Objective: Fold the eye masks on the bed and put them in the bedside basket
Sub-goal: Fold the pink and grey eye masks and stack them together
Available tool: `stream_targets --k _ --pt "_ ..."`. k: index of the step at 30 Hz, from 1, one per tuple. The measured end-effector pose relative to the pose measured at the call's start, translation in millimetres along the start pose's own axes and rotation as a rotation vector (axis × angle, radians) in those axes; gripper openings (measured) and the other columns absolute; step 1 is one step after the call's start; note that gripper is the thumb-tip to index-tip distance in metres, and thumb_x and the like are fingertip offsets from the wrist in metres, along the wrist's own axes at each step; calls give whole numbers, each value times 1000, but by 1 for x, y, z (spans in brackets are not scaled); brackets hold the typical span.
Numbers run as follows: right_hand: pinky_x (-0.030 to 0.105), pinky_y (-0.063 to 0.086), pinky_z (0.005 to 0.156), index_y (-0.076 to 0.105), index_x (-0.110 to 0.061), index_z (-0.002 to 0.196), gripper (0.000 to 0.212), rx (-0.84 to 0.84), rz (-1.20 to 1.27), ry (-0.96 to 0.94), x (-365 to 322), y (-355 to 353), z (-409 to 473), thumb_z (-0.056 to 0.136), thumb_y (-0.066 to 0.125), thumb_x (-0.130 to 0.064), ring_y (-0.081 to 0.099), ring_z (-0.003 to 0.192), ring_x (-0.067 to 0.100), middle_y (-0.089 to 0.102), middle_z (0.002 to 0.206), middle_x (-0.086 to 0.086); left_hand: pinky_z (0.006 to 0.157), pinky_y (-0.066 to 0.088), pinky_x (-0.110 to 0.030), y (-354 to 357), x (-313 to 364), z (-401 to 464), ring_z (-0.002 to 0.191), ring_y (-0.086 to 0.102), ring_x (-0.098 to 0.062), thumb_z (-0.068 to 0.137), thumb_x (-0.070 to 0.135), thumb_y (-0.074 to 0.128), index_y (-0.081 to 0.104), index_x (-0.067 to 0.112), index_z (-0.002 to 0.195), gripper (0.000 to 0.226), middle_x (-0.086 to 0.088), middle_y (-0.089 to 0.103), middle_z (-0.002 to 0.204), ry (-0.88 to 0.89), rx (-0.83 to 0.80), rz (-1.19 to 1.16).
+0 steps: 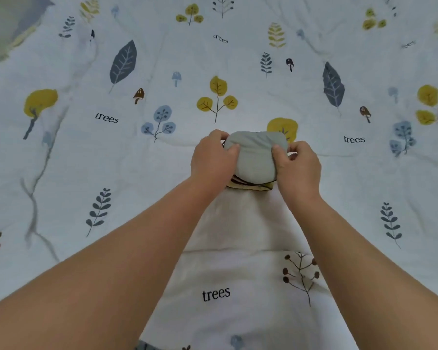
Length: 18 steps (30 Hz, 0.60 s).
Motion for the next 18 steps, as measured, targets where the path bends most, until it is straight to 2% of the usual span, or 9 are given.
stream_targets --k 2,5,7,9,11,14,16,18 --pt "29 34 58 49 -16 84 16 -19 -28 9 9 5 7 87 55 -31 46 62 13 45 63 -10 74 36 -27 8 -6 5 95 54 -19 87 26 51 55 12 114 31 -9 62 113 -7 -2 27" --pt "26 32 66 48 -16 85 17 -52 -46 35 24 17 13 86 56 -32 48 72 17 45 64 -12 75 40 -30 17 -20 10 90 51 -18 87 26 50 54 12 113 30 -7 61 112 -42 -11 62" --pt "27 32 67 47 -17 87 18 -77 -63 61 35 25 14 86 56 -33 49 75 18 47 66 -10 80 51 -40 22 -33 11 91 54 -22 87 29 50 54 13 112 30 -9 59 113 -110 -41 63" --pt "30 35 70 48 -16 96 23 -100 -83 91 44 31 13 87 56 -36 53 83 21 52 79 -3 86 52 -46 26 -44 12 101 55 -30 86 34 51 51 12 114 35 -12 52 118 -185 -65 121" --pt "30 37 76 49 -10 111 38 -107 -102 129 50 34 14 87 55 -39 55 95 24 56 98 4 91 47 -40 27 -51 14 110 51 -33 86 38 51 47 10 120 45 -14 46 125 -231 -70 200" --pt "31 37 83 45 -6 124 51 -138 -117 186 55 39 16 88 52 -42 53 110 27 57 121 11 86 40 -37 31 -52 17 113 50 -34 89 39 46 47 5 120 46 -16 50 126 -232 -108 245" --pt "33 39 85 48 -4 121 51 -170 -118 215 55 42 17 88 49 -43 54 111 29 57 123 13 84 40 -37 36 -50 17 110 52 -35 91 38 40 49 2 116 44 -18 56 121 -215 -160 261" --pt "35 40 83 52 -2 115 51 -200 -103 243 54 45 18 88 46 -45 55 108 31 59 120 15 88 41 -39 39 -48 16 109 52 -36 92 37 37 48 1 116 45 -19 56 120 -215 -192 259"
Point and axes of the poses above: each hand's wrist, its own z-axis towards the middle knuckle, its own y-axis out of the palm, x = y × z, the point moved 6 cm from there along z, towards the middle knuckle
